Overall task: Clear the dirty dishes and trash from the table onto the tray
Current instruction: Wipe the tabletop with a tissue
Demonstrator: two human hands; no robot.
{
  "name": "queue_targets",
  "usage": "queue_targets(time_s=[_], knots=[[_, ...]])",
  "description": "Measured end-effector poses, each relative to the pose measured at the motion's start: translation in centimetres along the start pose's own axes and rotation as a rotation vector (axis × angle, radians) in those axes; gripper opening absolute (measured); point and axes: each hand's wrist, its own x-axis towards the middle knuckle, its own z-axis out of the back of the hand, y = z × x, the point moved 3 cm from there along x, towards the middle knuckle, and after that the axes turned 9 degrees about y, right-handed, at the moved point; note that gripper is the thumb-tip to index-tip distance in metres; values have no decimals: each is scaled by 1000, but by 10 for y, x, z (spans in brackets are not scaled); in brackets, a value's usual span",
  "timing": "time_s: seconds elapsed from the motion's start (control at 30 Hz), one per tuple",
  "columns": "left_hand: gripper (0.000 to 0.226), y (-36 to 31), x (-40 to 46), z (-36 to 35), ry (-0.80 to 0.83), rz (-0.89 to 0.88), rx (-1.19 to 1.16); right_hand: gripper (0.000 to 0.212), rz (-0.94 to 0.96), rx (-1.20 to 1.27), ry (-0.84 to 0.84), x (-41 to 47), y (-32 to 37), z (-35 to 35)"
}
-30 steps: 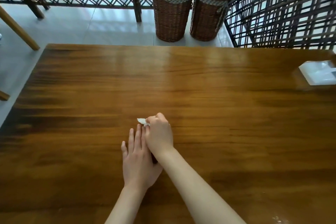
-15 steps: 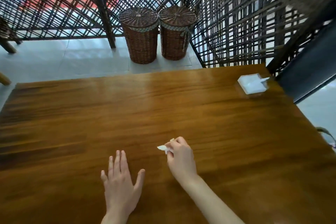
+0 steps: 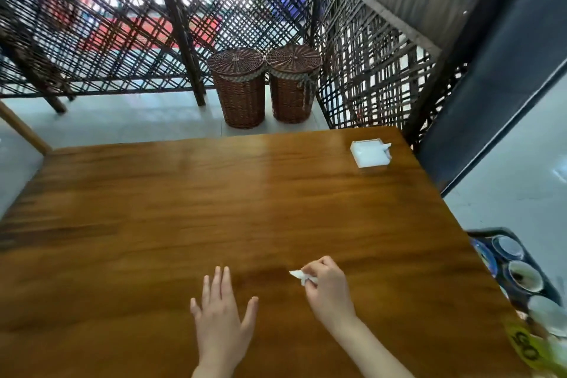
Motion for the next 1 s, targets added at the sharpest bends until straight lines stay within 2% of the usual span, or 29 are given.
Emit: queue_targets(time_s=[0.4,0.7,1.0], knots=[[87,-113,-105,-37,-56,-63,8,21,73,26,-31,-67,-71,89],[88,-138,-159,-43,-77,-158,107,20,88,144,-148,-118,-88,124],[88,-130,-226,-62,-151,-218,79,18,122,179,-161,-203,-94,128]])
